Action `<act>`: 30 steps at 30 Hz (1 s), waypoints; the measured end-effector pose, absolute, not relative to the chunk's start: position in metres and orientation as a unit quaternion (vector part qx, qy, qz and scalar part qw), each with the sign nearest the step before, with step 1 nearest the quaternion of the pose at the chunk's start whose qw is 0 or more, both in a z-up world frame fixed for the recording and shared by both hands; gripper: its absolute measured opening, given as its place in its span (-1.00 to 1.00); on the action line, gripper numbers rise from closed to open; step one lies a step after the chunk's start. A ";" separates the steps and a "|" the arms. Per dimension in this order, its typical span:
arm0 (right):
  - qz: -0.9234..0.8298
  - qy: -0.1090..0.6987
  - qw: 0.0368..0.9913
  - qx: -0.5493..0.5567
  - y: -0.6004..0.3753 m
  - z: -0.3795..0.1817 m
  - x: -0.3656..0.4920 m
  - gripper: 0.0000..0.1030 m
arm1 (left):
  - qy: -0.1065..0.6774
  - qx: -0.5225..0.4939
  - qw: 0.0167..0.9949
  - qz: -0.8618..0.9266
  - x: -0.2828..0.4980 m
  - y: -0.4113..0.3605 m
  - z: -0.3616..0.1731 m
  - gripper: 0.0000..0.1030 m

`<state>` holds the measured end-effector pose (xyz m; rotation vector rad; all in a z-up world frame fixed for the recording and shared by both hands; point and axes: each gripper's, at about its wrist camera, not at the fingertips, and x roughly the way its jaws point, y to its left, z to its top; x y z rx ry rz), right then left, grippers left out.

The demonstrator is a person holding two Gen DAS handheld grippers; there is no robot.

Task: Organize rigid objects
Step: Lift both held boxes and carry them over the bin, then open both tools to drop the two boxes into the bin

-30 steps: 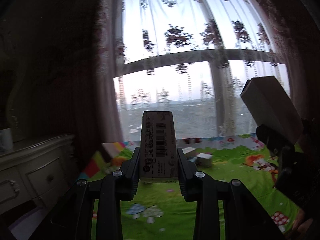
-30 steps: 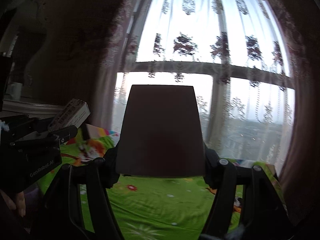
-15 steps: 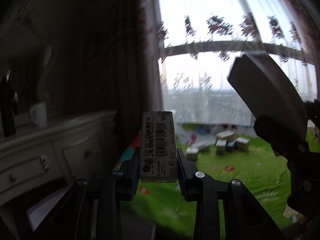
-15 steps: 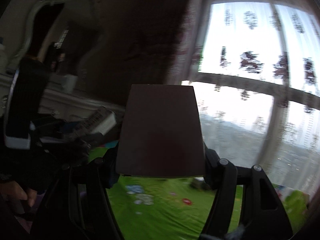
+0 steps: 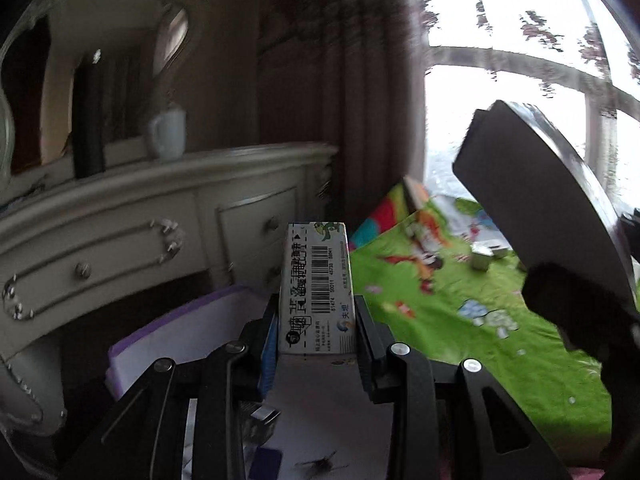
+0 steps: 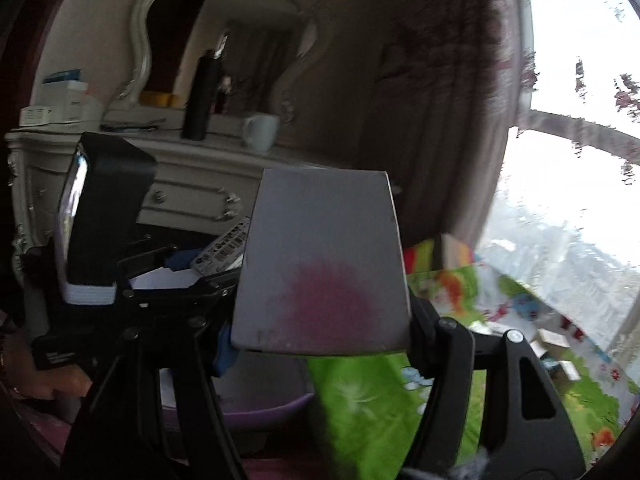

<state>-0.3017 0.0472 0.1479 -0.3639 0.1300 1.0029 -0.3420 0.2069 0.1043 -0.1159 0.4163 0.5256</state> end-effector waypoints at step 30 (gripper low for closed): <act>0.530 0.324 0.774 -0.125 0.112 0.066 -0.230 0.60 | 0.339 -0.104 0.857 0.373 -0.333 0.273 0.055 0.68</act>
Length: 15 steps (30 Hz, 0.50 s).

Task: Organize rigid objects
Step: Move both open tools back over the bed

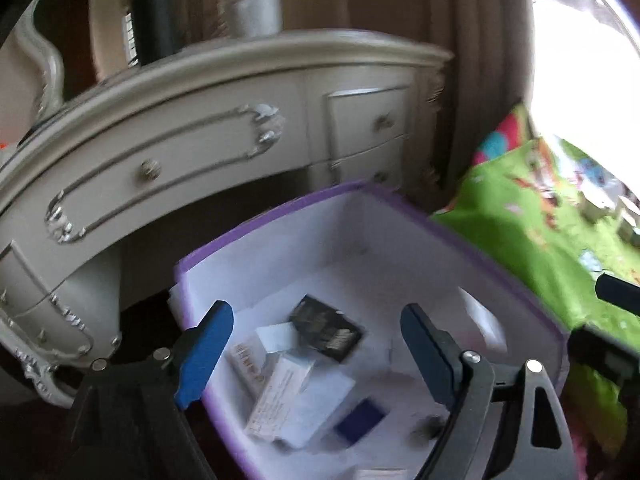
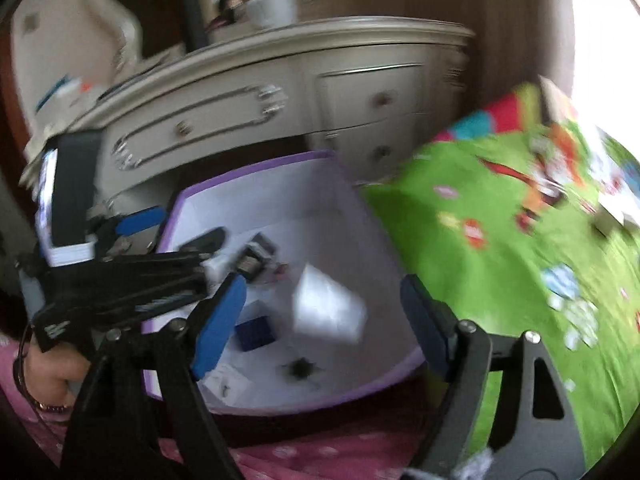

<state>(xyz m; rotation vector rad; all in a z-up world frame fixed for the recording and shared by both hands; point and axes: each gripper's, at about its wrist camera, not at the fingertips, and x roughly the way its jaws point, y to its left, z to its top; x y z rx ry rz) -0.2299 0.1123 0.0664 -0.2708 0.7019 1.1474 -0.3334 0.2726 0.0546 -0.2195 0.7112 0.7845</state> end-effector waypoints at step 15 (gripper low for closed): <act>0.137 0.435 0.889 -0.043 -0.140 0.023 -0.015 0.67 | 0.424 -0.046 0.904 0.028 -0.145 0.091 0.023 0.70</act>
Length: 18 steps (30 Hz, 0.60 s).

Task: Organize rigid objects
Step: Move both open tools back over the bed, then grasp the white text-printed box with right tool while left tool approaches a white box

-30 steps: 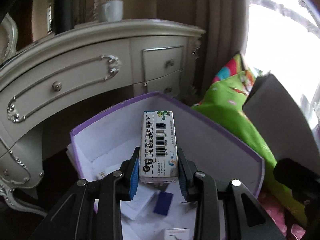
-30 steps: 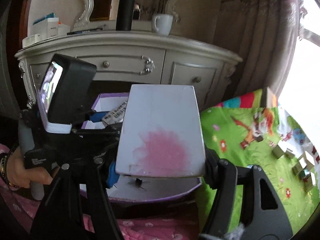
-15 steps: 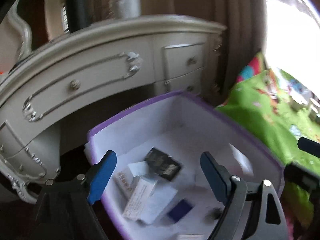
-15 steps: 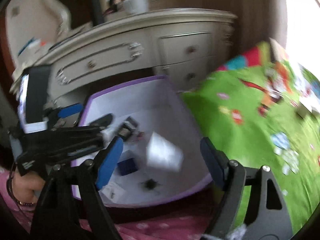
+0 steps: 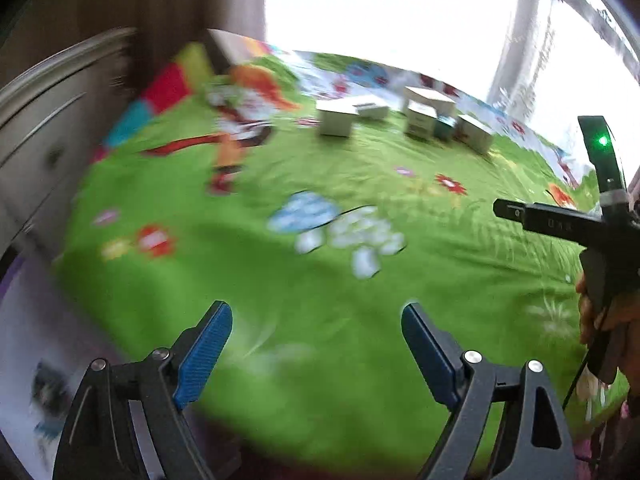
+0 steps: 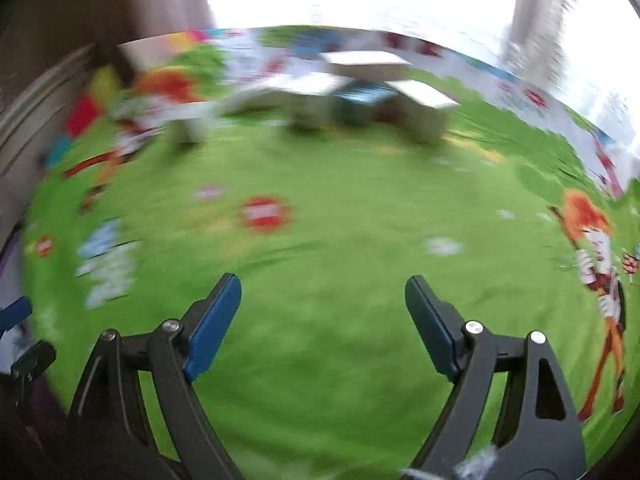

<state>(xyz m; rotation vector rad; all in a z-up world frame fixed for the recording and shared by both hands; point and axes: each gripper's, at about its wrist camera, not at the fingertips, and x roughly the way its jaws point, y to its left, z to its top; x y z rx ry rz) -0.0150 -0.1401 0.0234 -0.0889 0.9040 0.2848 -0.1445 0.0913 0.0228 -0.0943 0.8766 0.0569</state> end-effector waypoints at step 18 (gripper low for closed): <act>0.135 0.456 0.878 -0.061 -0.170 0.013 0.189 0.71 | 0.449 -0.004 0.894 0.003 -0.068 0.045 0.003 1.00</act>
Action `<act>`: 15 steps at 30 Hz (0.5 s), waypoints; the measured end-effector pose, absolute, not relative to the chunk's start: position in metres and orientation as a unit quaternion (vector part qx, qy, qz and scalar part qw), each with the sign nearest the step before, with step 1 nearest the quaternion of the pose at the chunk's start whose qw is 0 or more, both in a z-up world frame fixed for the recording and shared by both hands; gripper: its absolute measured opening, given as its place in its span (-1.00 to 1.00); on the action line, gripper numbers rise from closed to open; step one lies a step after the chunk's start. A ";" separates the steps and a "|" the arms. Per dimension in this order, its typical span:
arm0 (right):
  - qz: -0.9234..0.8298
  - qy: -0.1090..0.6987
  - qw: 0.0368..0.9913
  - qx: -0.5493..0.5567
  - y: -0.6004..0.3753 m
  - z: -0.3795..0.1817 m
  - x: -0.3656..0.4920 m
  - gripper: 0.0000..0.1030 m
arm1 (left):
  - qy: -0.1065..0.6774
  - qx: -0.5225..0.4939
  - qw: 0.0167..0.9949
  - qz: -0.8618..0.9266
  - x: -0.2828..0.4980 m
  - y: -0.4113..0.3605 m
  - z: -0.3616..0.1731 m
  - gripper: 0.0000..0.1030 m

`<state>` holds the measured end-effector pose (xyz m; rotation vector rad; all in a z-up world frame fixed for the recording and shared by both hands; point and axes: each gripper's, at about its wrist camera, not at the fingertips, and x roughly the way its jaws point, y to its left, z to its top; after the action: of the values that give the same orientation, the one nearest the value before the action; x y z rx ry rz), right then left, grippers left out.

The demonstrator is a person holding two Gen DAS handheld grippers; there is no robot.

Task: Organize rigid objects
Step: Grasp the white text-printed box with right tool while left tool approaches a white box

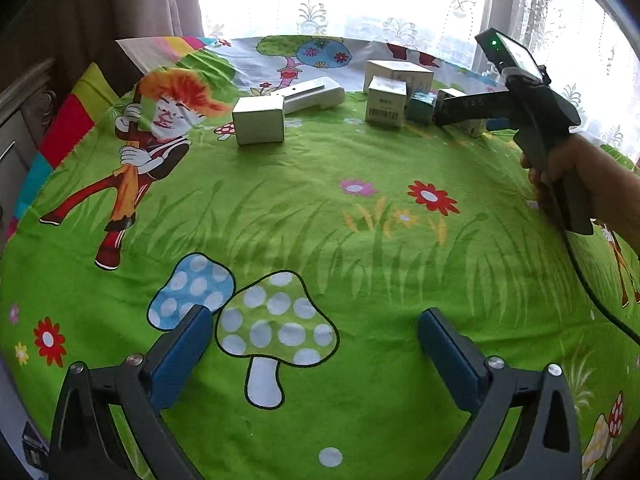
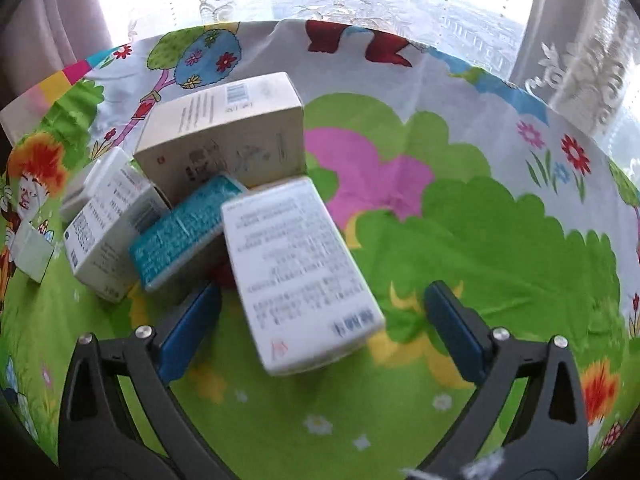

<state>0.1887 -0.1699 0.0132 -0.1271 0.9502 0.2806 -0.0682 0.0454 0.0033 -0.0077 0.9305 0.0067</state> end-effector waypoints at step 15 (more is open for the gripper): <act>0.150 0.423 0.890 -0.081 -0.202 0.029 0.017 -0.17 | 0.476 -0.029 0.876 0.072 0.097 0.084 0.003 1.00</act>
<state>0.0173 -0.2018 0.0294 -0.1692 0.8785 0.3123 0.0968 0.0837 0.0026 -0.0604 0.9935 0.1508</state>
